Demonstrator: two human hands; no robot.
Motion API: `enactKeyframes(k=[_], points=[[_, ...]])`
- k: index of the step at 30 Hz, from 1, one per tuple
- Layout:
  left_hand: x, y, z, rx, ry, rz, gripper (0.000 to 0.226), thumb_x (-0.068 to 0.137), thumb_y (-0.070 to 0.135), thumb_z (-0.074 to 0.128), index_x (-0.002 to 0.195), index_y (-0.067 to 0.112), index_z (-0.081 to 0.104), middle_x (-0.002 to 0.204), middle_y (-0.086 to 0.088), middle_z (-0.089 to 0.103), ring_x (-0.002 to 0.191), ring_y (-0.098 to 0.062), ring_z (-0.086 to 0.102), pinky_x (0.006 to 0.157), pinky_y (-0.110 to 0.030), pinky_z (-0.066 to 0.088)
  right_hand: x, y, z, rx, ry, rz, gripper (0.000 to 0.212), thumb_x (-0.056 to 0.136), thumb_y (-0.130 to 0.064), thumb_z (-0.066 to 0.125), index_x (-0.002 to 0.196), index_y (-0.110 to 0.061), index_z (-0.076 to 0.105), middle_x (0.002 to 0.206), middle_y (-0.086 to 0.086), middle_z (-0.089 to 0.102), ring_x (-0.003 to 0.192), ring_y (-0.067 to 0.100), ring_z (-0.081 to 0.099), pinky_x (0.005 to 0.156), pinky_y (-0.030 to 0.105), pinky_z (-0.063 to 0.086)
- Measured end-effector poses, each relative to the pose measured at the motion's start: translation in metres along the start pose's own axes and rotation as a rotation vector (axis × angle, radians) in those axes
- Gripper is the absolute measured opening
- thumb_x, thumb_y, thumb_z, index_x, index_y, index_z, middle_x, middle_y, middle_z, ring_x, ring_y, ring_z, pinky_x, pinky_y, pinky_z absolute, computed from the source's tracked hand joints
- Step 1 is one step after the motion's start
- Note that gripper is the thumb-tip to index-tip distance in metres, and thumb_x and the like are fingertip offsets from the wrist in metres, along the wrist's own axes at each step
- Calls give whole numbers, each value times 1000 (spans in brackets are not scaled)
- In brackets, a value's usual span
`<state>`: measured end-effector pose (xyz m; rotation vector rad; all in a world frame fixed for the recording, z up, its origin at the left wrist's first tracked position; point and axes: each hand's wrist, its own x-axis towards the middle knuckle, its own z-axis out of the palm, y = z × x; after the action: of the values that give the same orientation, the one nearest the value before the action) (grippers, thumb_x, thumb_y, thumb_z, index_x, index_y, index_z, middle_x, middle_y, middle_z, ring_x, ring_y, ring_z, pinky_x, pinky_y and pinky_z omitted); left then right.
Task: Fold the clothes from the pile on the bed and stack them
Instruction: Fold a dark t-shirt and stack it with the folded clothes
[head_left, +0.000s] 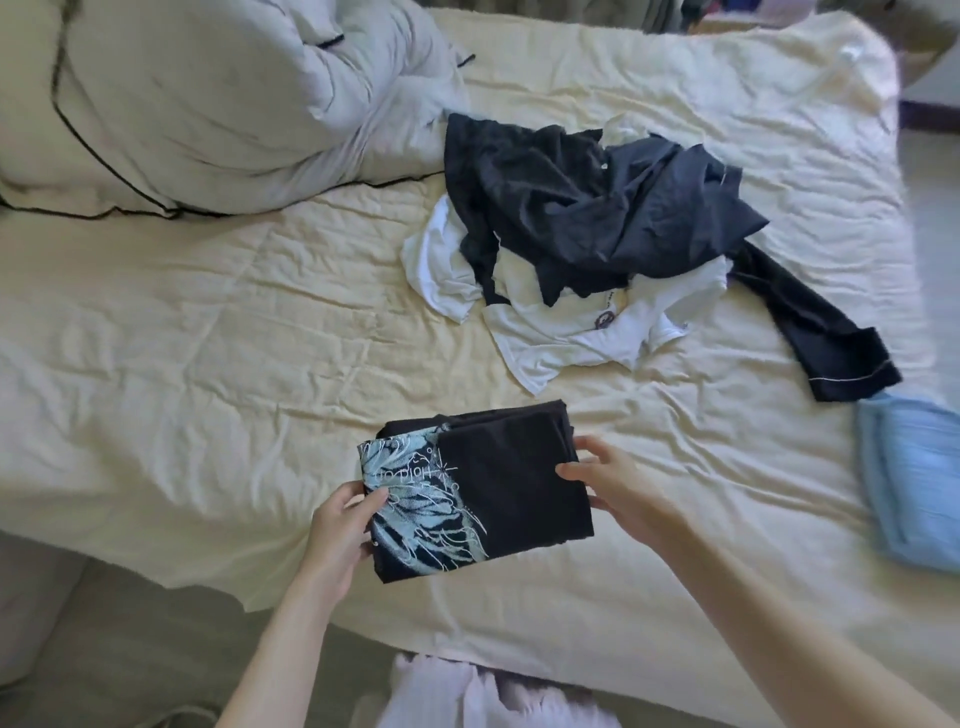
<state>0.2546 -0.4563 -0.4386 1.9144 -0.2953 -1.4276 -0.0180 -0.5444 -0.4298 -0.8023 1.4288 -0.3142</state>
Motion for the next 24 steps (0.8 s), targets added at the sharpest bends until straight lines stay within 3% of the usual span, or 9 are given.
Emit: enactKeyframes(k=[4,8,13,16,20,24], points=[[-20,-2,7,87,-103,19,7,91,14,60,97,11,60,97,-11,68,89,-28,64,80,-41,50,-50,30,-9,100,101,-12,26,88,-3,56,109,-19,60,102,8,68,94,21,66,82,35,54],[-40,-6,28,222,-233,22,8,91,13,60,97,10,58,100,-14,67,87,-28,64,73,-39,52,-100,70,-24,183,234,30,25,89,-5,56,107,-21,60,102,7,68,97,24,65,91,42,50],[-69,-10,63,343,-407,81,8,91,15,59,99,12,60,97,-12,70,85,-25,68,66,-35,53,-155,116,-40,358,403,14,22,89,-3,56,102,-20,62,100,5,70,93,21,66,87,39,51],[-95,-14,97,417,-514,94,6,92,13,58,98,12,60,93,-11,70,79,-21,68,60,-31,51,-194,146,-55,467,524,10,22,89,-5,58,101,-23,62,100,4,69,93,20,66,85,37,52],[-137,-20,155,535,-654,133,6,92,11,57,96,8,58,93,-14,69,79,-23,66,61,-33,51,-246,188,-80,626,694,-28,24,88,-4,60,108,-18,60,100,6,69,89,20,66,71,31,50],[-184,-43,218,628,-776,149,3,91,10,58,94,8,57,94,-17,67,79,-25,64,67,-36,50,-298,235,-110,735,822,-42,33,88,-8,61,118,-20,57,107,8,68,95,22,66,78,35,54]])
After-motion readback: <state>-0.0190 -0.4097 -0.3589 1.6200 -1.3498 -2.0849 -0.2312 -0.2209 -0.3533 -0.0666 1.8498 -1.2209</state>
